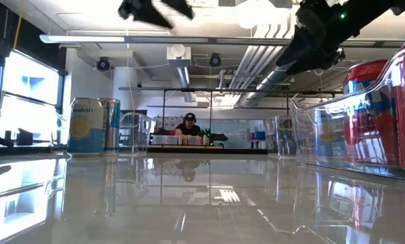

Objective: Sort soda cans
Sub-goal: Put the top right blue soda can into the top right transparent bin

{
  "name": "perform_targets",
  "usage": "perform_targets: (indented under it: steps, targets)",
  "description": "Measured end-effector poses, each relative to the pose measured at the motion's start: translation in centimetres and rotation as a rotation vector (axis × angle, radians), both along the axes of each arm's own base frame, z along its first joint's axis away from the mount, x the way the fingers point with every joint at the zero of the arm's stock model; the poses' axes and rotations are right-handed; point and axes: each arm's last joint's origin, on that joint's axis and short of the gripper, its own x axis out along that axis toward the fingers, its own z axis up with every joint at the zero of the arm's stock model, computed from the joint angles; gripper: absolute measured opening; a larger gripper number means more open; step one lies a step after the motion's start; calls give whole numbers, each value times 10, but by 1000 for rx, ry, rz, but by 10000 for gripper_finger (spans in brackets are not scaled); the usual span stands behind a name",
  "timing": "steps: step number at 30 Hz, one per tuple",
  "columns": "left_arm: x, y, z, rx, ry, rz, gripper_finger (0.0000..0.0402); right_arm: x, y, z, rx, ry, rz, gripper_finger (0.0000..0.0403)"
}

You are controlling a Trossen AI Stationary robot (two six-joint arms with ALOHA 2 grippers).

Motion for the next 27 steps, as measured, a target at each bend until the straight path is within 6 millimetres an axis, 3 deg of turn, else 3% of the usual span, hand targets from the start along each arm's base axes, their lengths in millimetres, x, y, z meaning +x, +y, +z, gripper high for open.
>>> perform_targets:
  steps: [3, 6, 11, 14, 19, 27]
  targets:
    - [-13, 20, -1, -88, 46, 53, 323, -4, -5, 5, 60, -4, -94, 322]
    - [-16, 29, -7, -124, 85, 99, 323, -13, -14, 31, 103, 78, -194, 322]
    - [2, 25, -25, -124, 112, 92, 323, -30, -30, 80, 206, 338, -258, 322]
    - [19, 19, -41, -106, 125, 69, 323, -33, -42, 96, 249, 511, -274, 322]
    - [44, 4, -69, -86, 133, 23, 323, -29, -73, 92, 370, 747, -387, 322]
    - [54, -25, -99, -100, 156, -21, 323, -26, -107, 56, 456, 993, -171, 322]
